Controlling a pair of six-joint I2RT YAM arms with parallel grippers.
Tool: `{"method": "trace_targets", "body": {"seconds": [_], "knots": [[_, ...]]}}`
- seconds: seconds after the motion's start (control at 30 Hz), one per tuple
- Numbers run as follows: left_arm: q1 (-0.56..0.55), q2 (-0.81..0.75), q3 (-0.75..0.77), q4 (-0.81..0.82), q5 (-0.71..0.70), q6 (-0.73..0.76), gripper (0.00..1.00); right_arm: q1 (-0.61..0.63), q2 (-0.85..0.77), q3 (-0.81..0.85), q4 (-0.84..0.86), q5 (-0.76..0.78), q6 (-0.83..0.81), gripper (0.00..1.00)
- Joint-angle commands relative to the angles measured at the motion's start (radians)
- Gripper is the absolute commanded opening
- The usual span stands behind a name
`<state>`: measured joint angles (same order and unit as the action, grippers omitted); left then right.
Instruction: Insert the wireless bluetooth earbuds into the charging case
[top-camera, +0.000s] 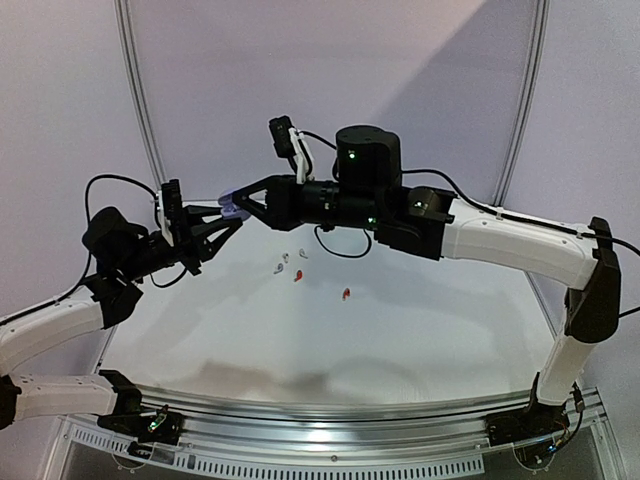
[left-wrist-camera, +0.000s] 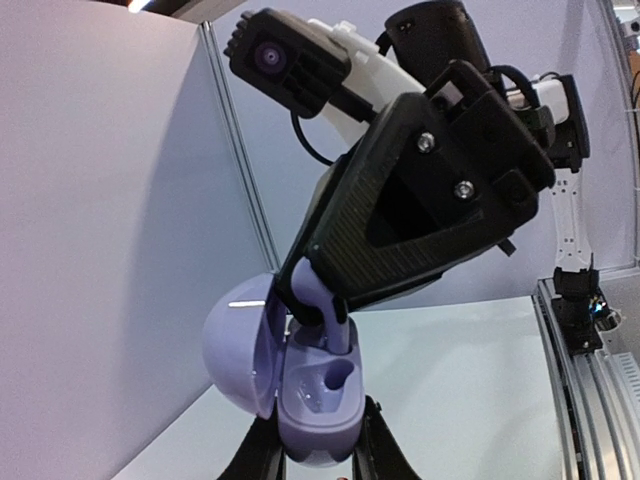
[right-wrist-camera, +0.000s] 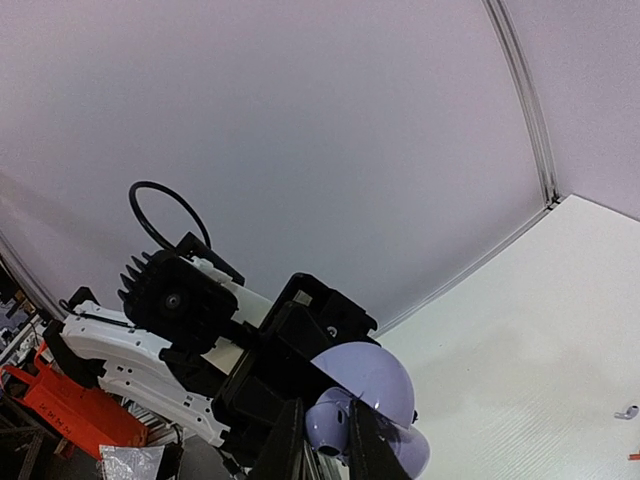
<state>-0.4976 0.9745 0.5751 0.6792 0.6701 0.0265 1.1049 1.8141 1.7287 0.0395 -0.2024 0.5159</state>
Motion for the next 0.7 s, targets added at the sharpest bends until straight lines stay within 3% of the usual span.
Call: {"method": "trace_targets", "body": {"seconds": [0.0, 0.67], "knots": [[-0.012, -0.026, -0.022, 0.09, -0.002, 0.089, 0.0, -0.022, -0.031, -0.017, -0.004, -0.048, 0.0, 0.06], [-0.012, -0.024, -0.024, 0.07, 0.005, 0.05, 0.0, -0.021, -0.05, 0.004, 0.093, -0.082, 0.035, 0.02]]}}
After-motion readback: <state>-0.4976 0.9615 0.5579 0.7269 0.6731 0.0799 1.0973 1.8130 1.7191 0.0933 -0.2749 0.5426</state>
